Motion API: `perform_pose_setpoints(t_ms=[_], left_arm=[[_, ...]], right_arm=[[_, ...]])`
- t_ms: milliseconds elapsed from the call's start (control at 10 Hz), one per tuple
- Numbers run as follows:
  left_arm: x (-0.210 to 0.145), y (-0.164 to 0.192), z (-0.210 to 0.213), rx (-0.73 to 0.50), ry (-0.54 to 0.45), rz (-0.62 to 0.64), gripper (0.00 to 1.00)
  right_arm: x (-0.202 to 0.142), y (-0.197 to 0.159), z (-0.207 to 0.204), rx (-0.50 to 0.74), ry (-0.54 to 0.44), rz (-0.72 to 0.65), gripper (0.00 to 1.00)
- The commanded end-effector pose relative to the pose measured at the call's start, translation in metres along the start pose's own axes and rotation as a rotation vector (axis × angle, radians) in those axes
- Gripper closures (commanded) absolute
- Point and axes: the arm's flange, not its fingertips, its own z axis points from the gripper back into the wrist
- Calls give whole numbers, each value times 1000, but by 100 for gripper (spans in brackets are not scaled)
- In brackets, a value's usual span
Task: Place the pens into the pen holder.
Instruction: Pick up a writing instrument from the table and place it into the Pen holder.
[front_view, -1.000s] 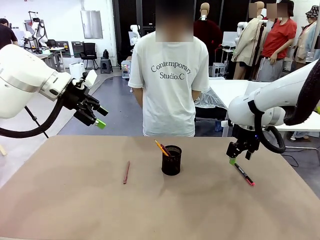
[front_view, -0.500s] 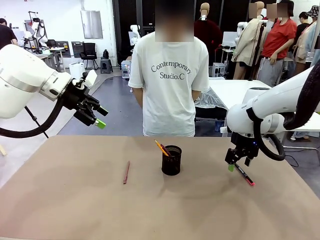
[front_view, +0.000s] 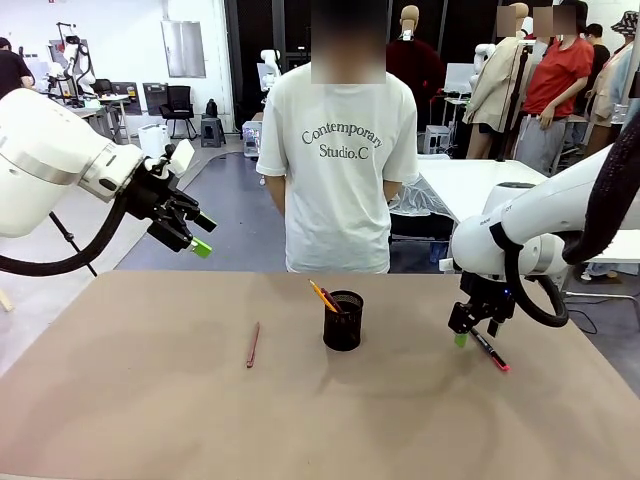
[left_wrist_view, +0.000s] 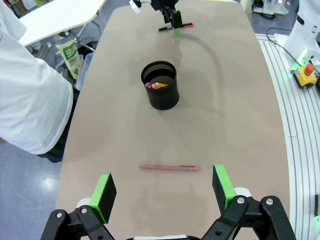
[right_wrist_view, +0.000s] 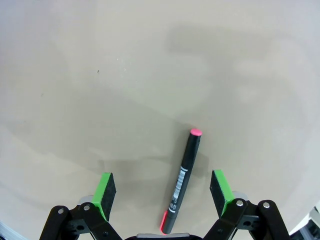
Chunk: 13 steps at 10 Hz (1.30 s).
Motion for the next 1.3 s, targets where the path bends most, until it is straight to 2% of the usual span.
perform_pose_setpoints(t_ms=[0,500,700,900,1200], left_arm=[[2,1,2,1,14,10,0],[2,1,2,1,14,10,0],[2,1,2,1,14,10,0],[2,1,2,1,14,10,0],[2,1,2,1,14,10,0]], right_arm=[[11,-4,-1,-32,-24,-40,0],[26,-11,-2,-57,-36,-86,0],[30,-14,-1,-70,-7,-104,0],[27,-8,10,-55,-12,-76,0],[23,-13,-1,-34,-26,-75,0]])
